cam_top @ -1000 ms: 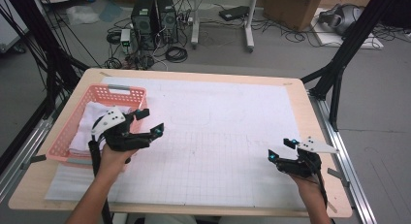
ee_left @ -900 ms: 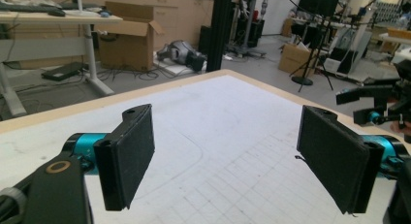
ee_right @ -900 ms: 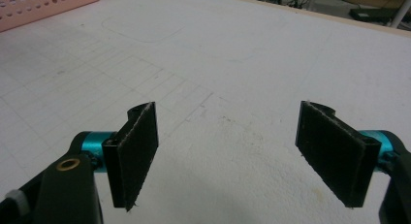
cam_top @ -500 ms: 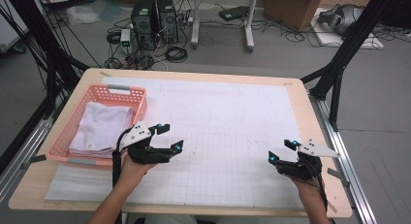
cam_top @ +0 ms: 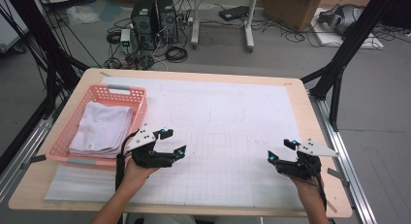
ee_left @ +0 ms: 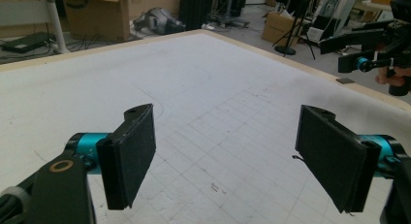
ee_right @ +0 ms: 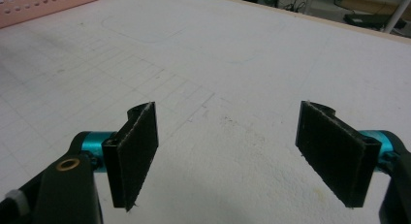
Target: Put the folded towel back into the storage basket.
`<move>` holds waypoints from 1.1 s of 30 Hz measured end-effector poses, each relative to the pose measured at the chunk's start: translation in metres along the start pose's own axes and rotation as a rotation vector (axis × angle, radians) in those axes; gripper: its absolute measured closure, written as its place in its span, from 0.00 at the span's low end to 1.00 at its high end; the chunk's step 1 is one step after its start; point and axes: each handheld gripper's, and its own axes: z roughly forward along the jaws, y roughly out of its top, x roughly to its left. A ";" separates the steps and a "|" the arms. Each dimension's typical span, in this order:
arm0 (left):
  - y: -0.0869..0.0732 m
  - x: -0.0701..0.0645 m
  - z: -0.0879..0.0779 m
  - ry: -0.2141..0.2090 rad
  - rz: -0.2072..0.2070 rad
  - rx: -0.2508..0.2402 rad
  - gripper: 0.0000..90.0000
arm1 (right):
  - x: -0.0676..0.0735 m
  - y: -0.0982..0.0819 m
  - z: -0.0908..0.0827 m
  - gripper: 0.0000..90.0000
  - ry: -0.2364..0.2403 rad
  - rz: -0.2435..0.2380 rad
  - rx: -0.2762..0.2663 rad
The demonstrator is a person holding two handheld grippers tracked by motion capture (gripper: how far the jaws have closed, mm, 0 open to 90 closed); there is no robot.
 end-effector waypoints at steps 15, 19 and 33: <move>-0.002 0.003 0.000 0.017 -0.001 -0.003 0.25 | -0.002 0.000 -0.002 0.25 -0.004 0.009 -0.009; -0.002 0.003 0.001 0.018 -0.003 0.001 0.25 | -0.002 0.000 -0.001 0.25 -0.002 0.010 -0.003; -0.002 0.004 -0.001 0.022 -0.007 0.003 0.25 | 0.000 0.000 -0.001 0.25 0.002 0.004 -0.002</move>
